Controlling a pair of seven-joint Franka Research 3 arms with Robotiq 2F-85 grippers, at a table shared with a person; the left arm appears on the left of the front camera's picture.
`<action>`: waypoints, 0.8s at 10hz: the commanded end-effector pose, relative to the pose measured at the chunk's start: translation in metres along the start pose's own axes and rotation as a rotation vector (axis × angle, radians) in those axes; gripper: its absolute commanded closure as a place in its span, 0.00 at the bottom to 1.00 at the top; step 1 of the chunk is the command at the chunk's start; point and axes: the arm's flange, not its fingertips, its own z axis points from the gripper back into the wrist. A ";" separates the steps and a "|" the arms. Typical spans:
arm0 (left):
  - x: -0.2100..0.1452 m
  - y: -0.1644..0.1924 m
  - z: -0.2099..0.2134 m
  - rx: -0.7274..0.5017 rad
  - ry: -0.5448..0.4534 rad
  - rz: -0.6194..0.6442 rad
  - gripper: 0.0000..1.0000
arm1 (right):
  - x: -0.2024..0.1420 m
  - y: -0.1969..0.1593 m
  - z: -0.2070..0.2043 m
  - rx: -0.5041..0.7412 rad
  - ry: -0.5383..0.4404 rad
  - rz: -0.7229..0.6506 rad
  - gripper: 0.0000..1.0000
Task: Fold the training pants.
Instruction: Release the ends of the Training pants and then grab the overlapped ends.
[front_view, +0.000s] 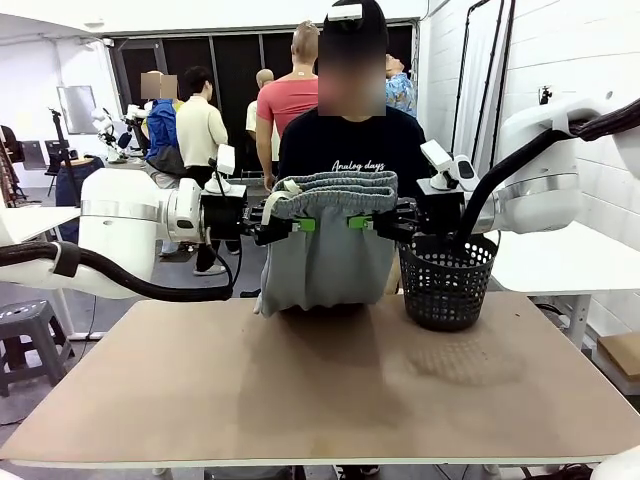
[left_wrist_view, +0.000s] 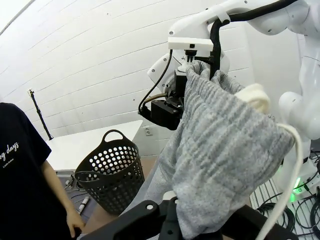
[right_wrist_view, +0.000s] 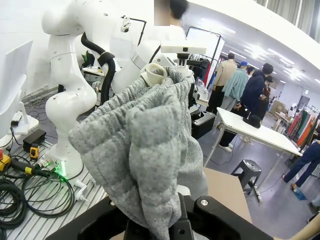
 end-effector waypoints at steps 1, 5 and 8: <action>0.002 -0.003 0.001 0.012 -0.015 0.006 1.00 | 0.002 0.001 -0.002 -0.007 -0.017 -0.001 1.00; 0.002 -0.003 0.001 0.012 -0.015 0.006 1.00 | 0.002 0.001 -0.002 -0.007 -0.017 -0.001 1.00; 0.002 -0.003 0.001 0.012 -0.015 0.006 1.00 | 0.002 0.001 -0.002 -0.007 -0.017 -0.001 1.00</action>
